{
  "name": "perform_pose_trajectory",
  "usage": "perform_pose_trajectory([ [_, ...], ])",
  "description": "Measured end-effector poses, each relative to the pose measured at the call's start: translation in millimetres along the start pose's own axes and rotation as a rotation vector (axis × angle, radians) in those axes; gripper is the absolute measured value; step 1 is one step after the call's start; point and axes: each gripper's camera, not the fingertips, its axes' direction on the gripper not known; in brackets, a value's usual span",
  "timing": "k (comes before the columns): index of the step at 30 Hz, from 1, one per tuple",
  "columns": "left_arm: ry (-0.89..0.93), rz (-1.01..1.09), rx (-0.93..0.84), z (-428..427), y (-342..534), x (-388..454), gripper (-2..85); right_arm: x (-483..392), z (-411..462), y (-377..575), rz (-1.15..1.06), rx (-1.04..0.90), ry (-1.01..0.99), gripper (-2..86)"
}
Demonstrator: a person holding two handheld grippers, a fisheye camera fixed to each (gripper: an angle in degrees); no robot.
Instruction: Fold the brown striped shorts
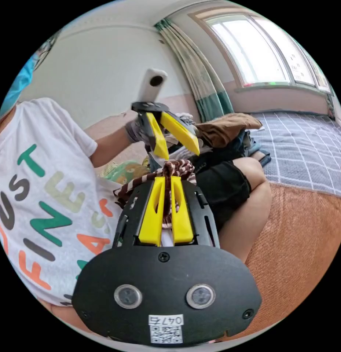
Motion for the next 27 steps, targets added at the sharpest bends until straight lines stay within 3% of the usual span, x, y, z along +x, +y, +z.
perform_pose_trajectory([
  [5, 0.24, 0.147, -0.139, 64, -12, -18, 8.7, -20, -33, 0, -0.092, -0.036, 0.0, 0.1],
  [10, 0.232, 0.157, -0.269, 100, -6, -21, 5.0, -14, -70, 24, -0.034, 0.001, -0.037, 3.9],
  [15, 0.256, 0.162, -0.192, 93, 26, -4, 4.6, 11, -93, 67, 0.101, -0.053, 0.072, 6.6],
  [23, 0.207, 0.162, -0.097, 85, 59, 48, 4.4, 17, -71, 84, 0.129, -0.218, -0.136, 0.3],
  [27, 0.145, 0.122, 0.066, 57, 62, 75, 4.3, 8, -153, 97, 0.146, -0.004, -0.042, -0.6],
])
